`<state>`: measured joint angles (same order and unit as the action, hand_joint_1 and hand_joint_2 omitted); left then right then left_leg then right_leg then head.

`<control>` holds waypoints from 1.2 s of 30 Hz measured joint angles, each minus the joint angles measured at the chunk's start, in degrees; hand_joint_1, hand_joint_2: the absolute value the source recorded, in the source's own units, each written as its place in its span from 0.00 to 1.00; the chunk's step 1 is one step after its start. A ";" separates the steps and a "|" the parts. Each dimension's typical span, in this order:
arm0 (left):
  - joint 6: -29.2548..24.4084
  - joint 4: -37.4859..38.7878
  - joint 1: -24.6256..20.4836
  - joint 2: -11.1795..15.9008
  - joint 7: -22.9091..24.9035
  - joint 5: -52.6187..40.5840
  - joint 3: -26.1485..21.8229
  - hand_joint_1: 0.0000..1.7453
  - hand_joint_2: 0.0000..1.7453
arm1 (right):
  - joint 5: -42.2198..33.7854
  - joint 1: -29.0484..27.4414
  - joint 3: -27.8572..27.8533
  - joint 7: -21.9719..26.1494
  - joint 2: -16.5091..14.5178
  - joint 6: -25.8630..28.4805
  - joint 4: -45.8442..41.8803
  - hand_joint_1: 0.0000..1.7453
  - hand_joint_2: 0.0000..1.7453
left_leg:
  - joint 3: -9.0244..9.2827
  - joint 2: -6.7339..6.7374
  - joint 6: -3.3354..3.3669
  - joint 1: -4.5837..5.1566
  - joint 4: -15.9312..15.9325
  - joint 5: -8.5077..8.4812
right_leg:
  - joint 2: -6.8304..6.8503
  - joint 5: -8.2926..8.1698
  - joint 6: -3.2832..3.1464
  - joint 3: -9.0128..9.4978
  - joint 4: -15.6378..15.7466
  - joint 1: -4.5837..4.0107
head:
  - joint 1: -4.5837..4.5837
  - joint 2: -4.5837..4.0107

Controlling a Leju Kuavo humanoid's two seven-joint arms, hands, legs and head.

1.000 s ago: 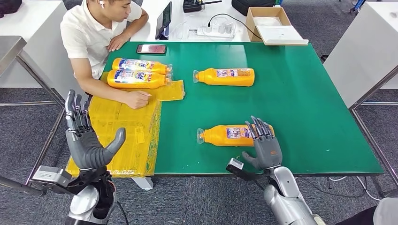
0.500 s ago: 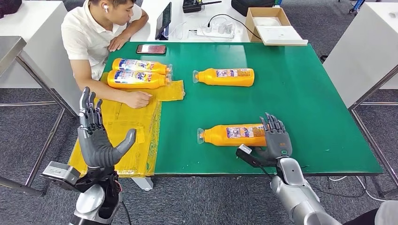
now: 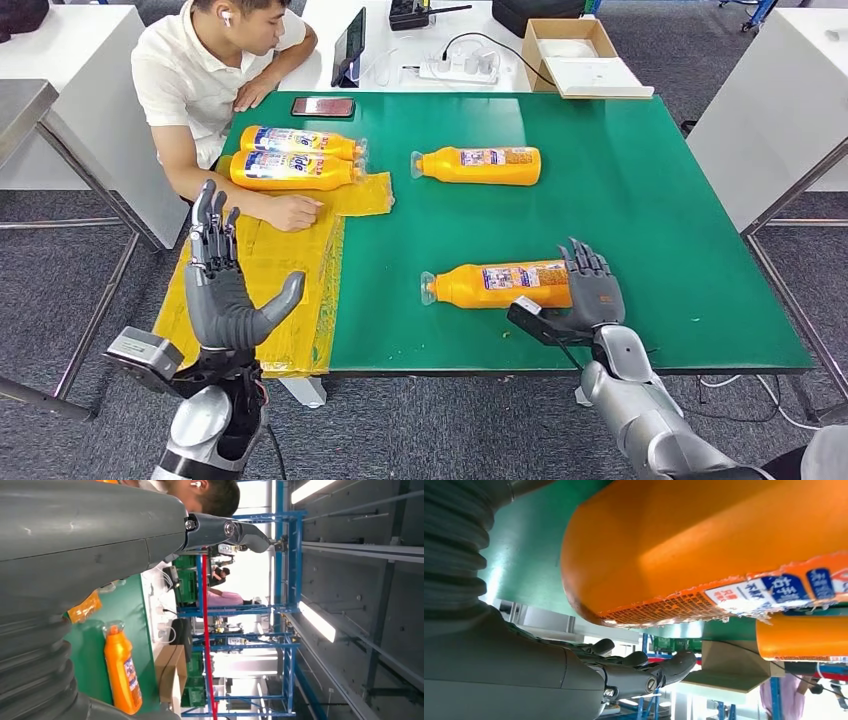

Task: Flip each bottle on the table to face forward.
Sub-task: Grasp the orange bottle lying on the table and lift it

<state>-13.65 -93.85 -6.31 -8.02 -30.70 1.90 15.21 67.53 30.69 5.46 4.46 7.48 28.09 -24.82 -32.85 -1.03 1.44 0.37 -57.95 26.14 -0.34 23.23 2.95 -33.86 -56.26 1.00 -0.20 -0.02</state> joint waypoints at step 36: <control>0.57 4.08 -2.88 -0.83 -1.04 2.52 1.51 0.00 1.00 | -2.37 2.54 -0.17 9.17 -4.63 -11.95 4.03 1.00 1.00 | 0.34 0.22 0.00 -0.03 0.00 0.00 | -0.10 -0.02 0.01 0.21 0.01 -0.04 | -0.01 0.01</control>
<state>-13.08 -89.77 -9.20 -8.85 -31.74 4.42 16.72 65.16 33.23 5.29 13.64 2.85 16.14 -20.79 -32.51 -0.81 1.44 0.34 -57.94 26.14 -0.44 23.20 2.96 -33.64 -56.25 0.96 -0.21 -0.01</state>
